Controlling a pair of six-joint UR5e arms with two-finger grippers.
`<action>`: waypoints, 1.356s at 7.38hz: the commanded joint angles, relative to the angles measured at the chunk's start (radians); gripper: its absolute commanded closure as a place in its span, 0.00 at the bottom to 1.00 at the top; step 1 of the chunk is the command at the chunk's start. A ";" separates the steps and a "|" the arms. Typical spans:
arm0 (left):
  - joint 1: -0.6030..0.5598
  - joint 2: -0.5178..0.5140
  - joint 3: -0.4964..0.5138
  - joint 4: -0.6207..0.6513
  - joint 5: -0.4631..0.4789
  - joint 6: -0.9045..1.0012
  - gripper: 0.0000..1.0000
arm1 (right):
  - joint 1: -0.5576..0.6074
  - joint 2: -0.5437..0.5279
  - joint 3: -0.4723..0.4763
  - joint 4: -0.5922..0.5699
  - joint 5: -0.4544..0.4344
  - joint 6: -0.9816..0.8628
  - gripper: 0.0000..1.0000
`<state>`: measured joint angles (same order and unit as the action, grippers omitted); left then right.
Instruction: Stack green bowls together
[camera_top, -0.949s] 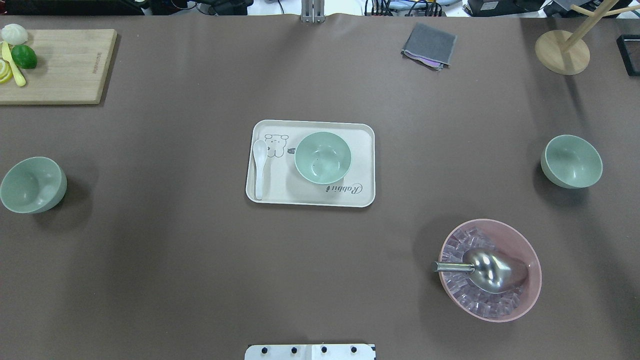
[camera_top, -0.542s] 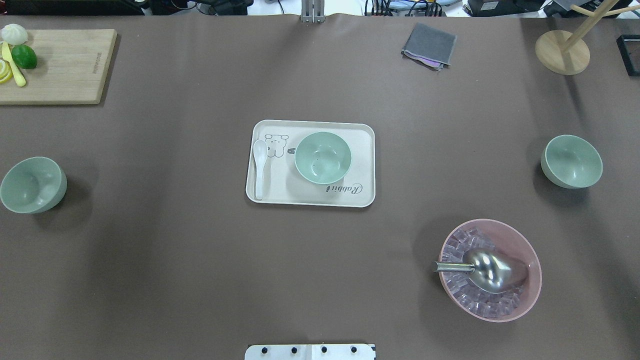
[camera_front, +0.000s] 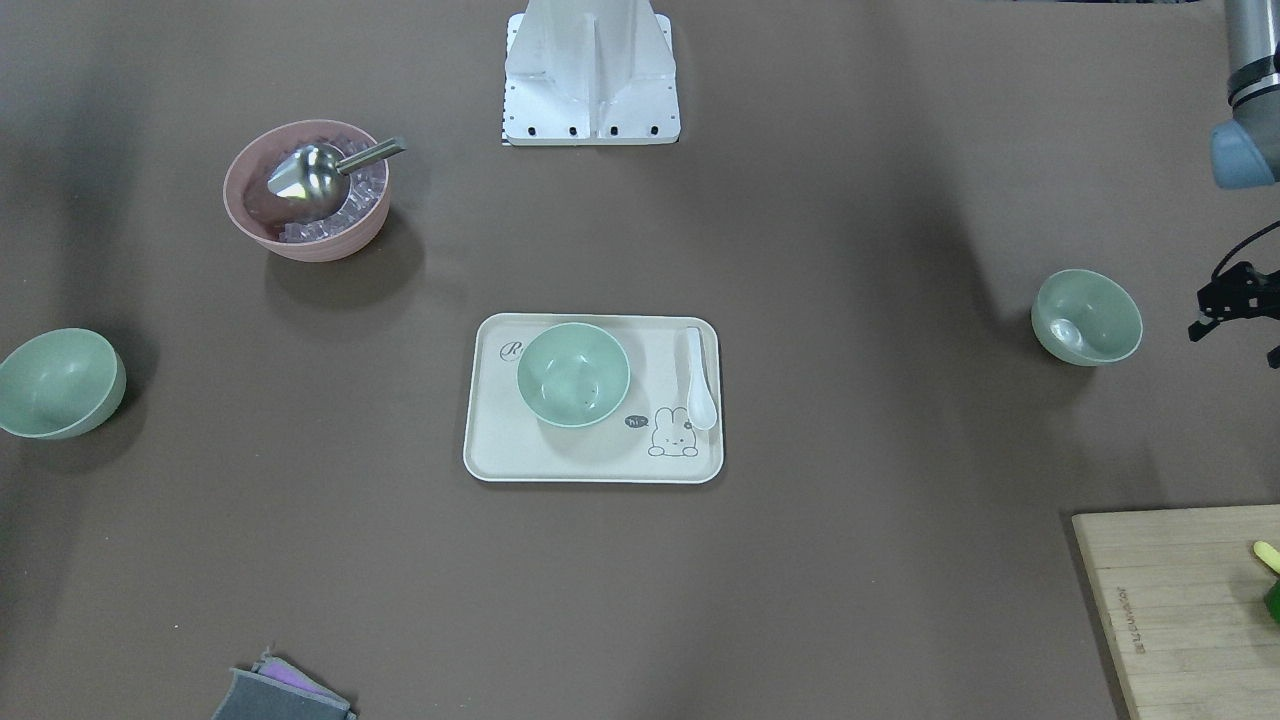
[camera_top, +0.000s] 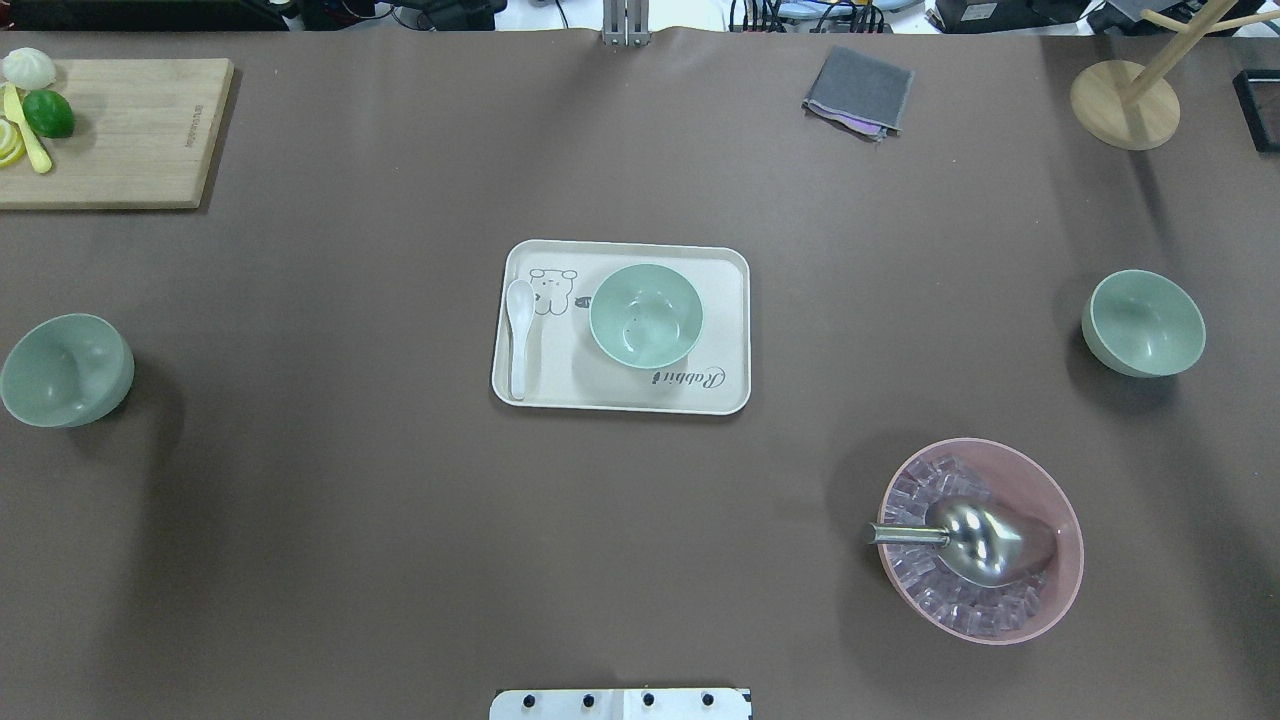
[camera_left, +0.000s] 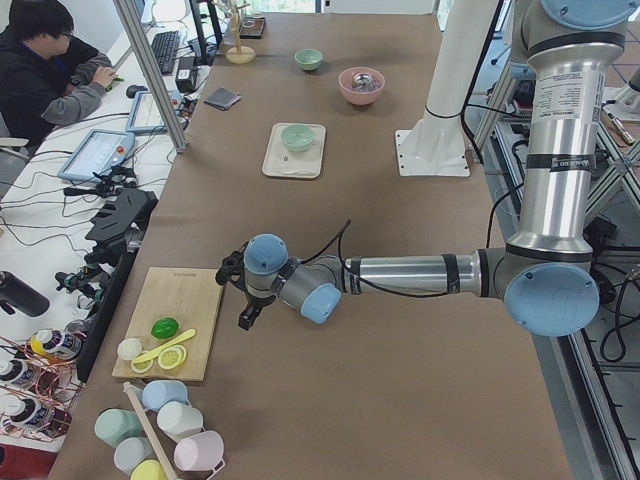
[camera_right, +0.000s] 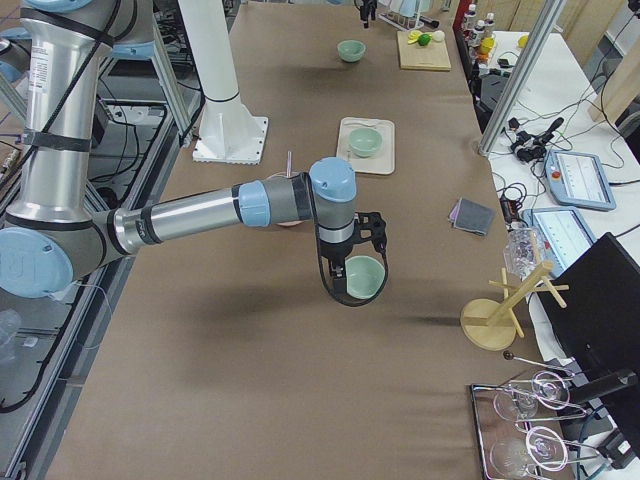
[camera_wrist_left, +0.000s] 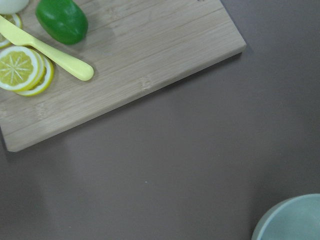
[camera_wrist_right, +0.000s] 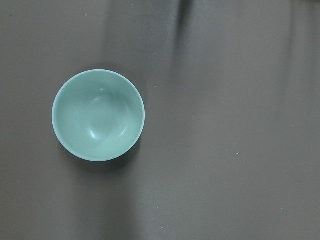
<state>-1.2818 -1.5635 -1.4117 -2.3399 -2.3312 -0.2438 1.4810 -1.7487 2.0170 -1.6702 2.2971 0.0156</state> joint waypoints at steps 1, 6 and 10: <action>0.085 0.051 0.011 -0.195 0.006 -0.234 0.02 | -0.001 0.000 0.000 0.001 0.001 0.001 0.00; 0.114 0.088 0.011 -0.229 0.015 -0.226 0.60 | -0.001 0.000 0.000 0.000 0.001 0.004 0.00; 0.130 0.088 0.008 -0.236 0.015 -0.226 1.00 | -0.001 0.001 -0.001 0.001 0.001 0.004 0.00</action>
<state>-1.1535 -1.4765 -1.4026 -2.5749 -2.3163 -0.4694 1.4803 -1.7473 2.0159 -1.6701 2.2979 0.0199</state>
